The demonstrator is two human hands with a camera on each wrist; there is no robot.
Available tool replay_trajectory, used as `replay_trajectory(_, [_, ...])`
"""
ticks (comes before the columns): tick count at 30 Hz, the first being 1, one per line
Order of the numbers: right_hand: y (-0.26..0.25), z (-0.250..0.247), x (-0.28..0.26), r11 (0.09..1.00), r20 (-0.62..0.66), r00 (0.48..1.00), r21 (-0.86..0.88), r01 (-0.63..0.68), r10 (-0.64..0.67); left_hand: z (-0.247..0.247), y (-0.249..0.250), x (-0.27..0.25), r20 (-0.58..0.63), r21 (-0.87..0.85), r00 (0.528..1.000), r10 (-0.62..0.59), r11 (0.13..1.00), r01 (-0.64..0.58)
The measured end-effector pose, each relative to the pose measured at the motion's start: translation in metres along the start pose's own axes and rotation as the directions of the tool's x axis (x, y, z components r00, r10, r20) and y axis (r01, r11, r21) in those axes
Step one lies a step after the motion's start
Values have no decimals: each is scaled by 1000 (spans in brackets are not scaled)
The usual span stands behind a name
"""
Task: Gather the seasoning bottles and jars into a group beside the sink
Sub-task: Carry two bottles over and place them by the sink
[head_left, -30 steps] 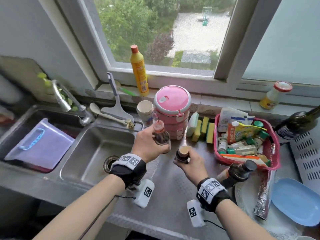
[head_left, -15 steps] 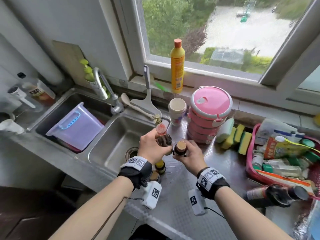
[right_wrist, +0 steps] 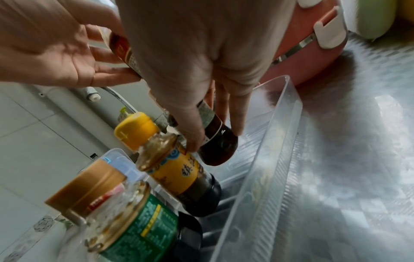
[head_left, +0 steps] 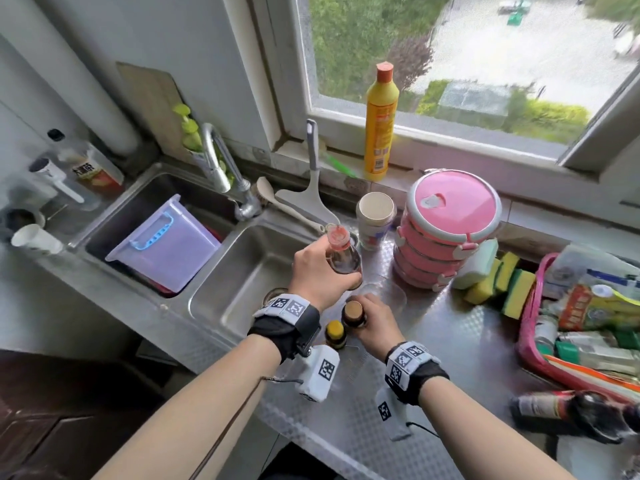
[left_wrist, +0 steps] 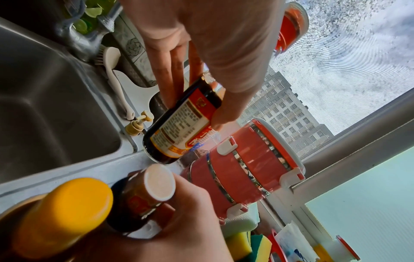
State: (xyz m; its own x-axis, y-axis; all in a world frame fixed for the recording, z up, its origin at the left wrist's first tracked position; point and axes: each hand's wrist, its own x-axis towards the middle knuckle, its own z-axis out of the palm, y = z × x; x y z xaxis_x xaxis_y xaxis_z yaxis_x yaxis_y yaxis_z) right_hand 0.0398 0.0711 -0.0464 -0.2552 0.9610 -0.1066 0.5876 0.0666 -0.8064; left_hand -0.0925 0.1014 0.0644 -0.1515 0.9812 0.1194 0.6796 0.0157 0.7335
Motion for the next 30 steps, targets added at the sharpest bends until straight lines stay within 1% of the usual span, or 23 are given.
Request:
replay_trajectory(3, [4,5,2,1000,38,999,-17,-23,23,4,-4,1,40,22,999,4,1000,-5])
replay_trajectory(6, [7,9,3,999,47,998,-38,-34,35,8,-7,0,72,39,997,-6,999,3])
replay_trajectory(10, [5,9,4,999,52,998,-16,-39,40,13,-5,-1,88,27,996,-6,1000,3])
replay_trajectory(14, [6,8,3,995,41,995,26,-92,91,19,-4,-1,97,15,995,7,1000,-8])
replay_trajectory(17, [9,6,-3,996,36,996,30,-79,77,25,-5,-1,124,12,992,-2,1000,1])
replay_trajectory(18, [10,3,-6,996,25,996,31,-83,83,28,-6,0,136,12,991,-7,1000,6])
replay_trajectory(21, [17,-10,-15,988,-20,988,39,-150,151,38,-10,5,184,26,982,-30,999,26])
replay_trajectory(23, [25,-20,-23,982,-74,980,50,-181,184,46,-10,8,224,35,974,-45,999,39])
replay_trajectory(27, [35,-38,-36,973,-161,960,88,-216,228,61,-7,12,255,31,961,-111,994,107])
replay_trajectory(30, [41,-47,-49,965,-232,939,123,-232,255,73,-5,15,291,41,950,-112,994,105])
